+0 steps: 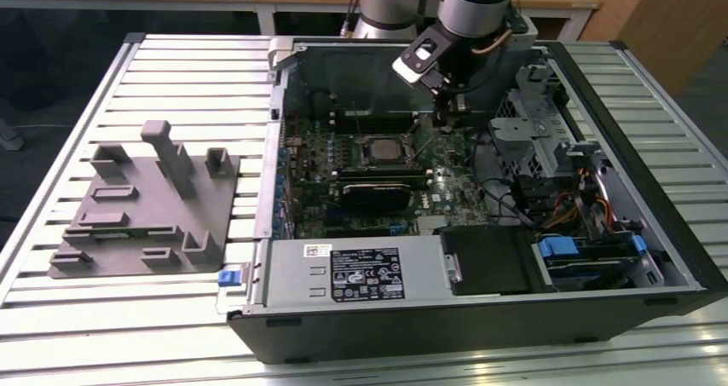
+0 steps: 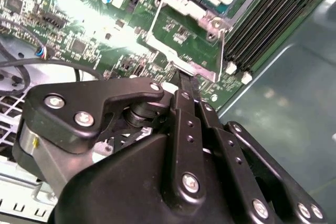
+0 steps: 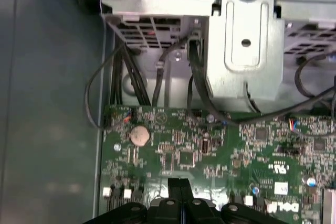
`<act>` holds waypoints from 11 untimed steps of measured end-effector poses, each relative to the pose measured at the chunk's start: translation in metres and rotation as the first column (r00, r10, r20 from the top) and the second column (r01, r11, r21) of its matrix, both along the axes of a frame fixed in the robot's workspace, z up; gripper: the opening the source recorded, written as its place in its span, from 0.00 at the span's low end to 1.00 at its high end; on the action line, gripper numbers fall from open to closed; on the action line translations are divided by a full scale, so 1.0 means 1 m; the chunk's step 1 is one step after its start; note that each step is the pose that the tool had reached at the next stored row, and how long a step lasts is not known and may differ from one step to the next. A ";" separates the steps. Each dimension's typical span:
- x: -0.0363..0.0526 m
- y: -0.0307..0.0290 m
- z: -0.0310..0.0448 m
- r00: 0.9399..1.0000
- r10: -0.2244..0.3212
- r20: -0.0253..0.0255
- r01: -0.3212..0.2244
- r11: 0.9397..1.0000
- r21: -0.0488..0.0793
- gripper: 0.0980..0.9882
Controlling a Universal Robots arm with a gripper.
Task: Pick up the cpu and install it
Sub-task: 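Close the cpu cover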
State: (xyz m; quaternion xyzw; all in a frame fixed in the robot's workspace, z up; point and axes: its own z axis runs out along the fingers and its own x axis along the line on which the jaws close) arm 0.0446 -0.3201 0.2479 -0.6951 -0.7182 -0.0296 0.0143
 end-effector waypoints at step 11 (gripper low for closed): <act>-0.0117 0.0000 -0.0035 1.000 0.000 0.000 0.000 1.000 0.000 0.01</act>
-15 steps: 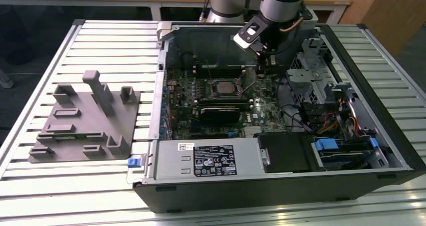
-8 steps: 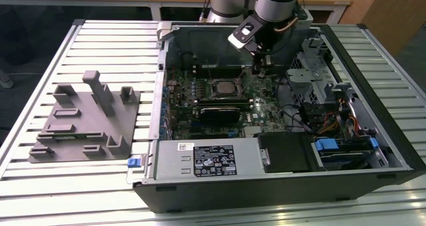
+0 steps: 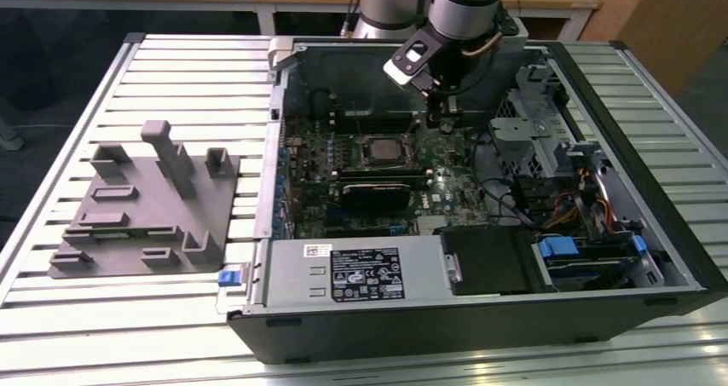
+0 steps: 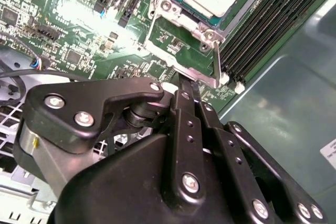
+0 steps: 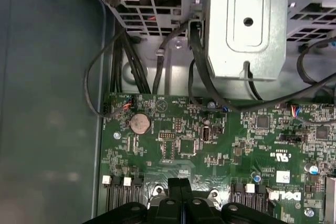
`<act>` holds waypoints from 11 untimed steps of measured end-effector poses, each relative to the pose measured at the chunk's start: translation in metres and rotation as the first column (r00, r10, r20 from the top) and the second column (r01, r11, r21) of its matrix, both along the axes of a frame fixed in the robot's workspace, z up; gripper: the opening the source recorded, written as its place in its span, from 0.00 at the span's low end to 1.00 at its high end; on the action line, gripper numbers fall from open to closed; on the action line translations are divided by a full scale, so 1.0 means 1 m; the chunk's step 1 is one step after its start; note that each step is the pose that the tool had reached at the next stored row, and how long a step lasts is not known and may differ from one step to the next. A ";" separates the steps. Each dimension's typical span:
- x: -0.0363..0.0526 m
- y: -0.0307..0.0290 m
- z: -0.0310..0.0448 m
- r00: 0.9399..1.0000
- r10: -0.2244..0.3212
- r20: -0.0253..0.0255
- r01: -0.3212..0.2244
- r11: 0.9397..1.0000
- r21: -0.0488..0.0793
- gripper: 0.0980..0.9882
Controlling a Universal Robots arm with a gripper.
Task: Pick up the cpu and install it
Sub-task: 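Close the cpu cover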
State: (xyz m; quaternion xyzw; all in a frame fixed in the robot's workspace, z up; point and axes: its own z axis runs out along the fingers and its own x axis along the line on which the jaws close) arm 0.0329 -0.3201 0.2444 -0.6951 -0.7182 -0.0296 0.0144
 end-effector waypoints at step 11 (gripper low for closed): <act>-0.0089 0.0000 -0.0046 1.000 0.000 0.000 0.000 1.000 0.000 0.01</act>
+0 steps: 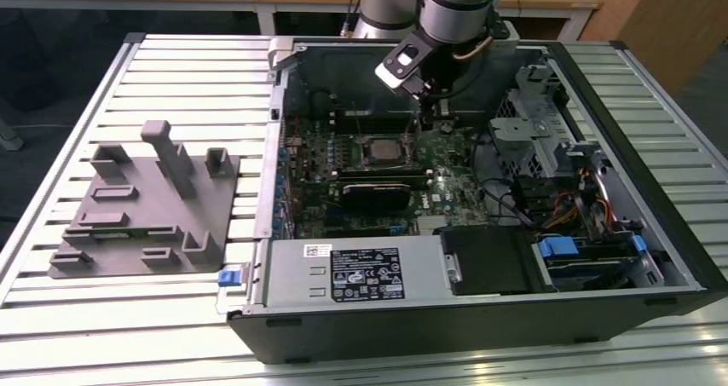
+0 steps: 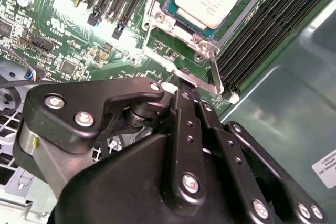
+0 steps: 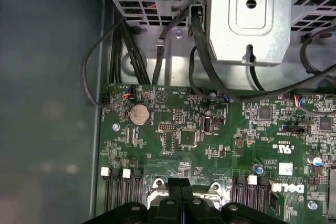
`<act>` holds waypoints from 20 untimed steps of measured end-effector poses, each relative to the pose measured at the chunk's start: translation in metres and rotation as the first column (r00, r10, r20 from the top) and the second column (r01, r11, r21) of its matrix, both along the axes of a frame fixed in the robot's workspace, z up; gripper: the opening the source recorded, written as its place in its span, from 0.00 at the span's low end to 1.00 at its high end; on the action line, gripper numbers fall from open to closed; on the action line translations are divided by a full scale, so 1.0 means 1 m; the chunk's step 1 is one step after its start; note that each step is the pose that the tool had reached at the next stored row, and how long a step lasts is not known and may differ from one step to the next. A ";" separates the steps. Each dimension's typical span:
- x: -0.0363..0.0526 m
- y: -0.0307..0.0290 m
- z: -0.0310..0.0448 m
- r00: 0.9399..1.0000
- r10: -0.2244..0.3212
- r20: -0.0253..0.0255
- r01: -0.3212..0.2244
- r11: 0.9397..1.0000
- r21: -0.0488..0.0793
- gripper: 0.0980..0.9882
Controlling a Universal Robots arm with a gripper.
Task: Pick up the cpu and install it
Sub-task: 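Close the cpu cover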
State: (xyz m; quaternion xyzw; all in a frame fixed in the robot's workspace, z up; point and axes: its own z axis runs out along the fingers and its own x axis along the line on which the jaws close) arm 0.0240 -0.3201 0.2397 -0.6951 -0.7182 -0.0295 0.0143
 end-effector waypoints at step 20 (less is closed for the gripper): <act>-0.0177 0.0000 -0.0045 1.000 0.000 0.000 0.000 1.000 0.000 0.01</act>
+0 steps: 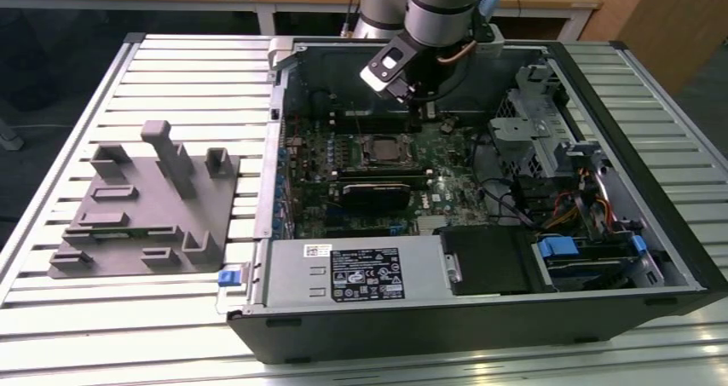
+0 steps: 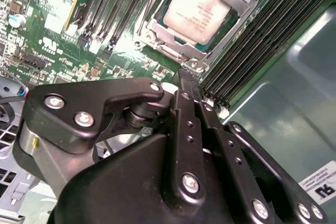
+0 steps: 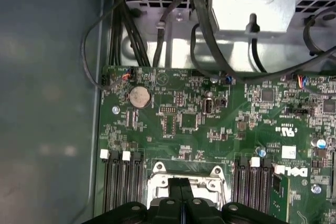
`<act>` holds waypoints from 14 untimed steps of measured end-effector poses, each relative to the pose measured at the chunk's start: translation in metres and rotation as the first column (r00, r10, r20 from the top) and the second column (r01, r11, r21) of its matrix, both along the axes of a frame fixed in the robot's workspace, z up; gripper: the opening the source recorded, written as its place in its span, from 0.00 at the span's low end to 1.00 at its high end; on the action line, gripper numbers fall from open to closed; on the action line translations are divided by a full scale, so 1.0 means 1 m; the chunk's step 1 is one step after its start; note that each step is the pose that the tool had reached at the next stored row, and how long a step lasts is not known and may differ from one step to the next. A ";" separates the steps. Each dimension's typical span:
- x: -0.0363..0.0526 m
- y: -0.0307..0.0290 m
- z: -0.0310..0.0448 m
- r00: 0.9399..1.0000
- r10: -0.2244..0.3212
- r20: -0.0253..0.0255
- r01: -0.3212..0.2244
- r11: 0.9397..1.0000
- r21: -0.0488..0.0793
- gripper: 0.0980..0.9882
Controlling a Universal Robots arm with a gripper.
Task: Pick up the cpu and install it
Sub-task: 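Close the cpu cover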
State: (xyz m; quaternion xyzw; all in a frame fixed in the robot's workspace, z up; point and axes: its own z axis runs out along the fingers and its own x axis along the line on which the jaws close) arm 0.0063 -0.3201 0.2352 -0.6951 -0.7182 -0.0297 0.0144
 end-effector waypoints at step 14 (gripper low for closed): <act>-0.0368 0.0000 -0.0076 1.000 0.000 0.000 0.000 1.000 0.000 0.01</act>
